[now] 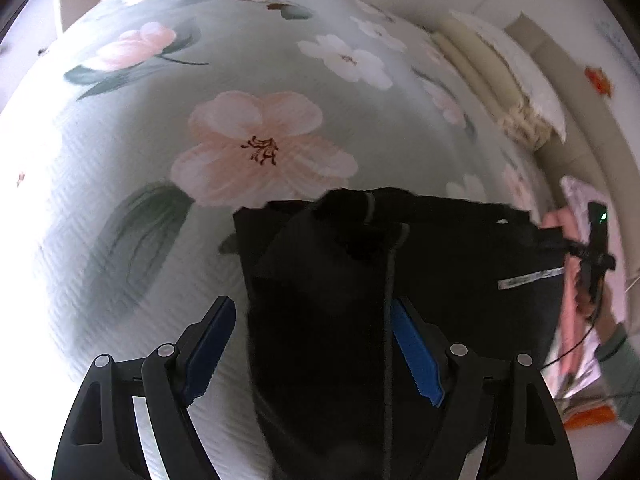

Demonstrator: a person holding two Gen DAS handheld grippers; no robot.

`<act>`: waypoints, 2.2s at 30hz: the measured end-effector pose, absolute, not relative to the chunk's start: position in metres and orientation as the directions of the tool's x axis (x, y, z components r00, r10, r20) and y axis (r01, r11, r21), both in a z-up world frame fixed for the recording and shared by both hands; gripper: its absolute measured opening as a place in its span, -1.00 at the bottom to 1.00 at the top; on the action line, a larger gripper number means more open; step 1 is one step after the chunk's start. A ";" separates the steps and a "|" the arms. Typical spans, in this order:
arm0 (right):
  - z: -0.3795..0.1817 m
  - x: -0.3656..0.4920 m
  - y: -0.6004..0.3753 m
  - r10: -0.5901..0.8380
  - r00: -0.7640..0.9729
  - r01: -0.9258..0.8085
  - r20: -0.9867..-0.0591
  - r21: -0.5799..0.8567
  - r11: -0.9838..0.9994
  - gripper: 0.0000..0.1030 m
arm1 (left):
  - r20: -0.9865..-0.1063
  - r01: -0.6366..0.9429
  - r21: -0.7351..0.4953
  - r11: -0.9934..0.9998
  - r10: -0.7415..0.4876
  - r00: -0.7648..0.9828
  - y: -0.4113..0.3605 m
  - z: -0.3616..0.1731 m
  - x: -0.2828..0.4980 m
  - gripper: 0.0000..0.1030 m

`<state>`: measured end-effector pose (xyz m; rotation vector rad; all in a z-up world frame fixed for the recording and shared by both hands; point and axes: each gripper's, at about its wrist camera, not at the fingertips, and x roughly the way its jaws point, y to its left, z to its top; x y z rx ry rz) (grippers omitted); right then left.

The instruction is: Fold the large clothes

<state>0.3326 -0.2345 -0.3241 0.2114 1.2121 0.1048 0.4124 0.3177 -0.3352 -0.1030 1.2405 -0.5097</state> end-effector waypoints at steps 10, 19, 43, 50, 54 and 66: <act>-0.355 0.355 -0.236 0.269 0.317 0.044 -0.909 0.298 0.954 0.46 | -0.787 0.321 -0.533 0.783 -0.598 0.152 0.311 -0.362 0.444 0.31; -0.331 0.326 -0.223 0.135 0.404 0.033 -0.905 0.162 0.986 -0.53 | -0.763 0.291 -0.533 0.794 -0.600 0.240 0.307 -0.345 0.422 -0.66; -0.311 0.356 -0.222 0.098 0.439 0.066 -0.893 0.141 0.988 -0.01 | -0.743 0.017 -0.626 0.779 -0.603 0.292 0.324 -0.407 0.475 -0.58; -0.356 0.374 -0.249 0.283 0.370 0.143 -0.885 0.355 0.924 0.08 | -0.750 0.018 -0.615 0.788 -0.592 0.295 0.321 -0.403 0.476 -0.58; -0.349 0.363 -0.244 0.220 0.404 0.143 -0.888 0.298 0.944 -0.70 | -0.750 0.029 -0.606 0.795 -0.582 0.314 0.322 -0.395 0.470 -0.59; -0.359 0.367 -0.253 0.276 0.366 0.130 -0.889 0.342 0.931 0.04 | -0.744 0.022 -0.624 0.781 -0.603 0.288 0.324 -0.401 0.472 -0.57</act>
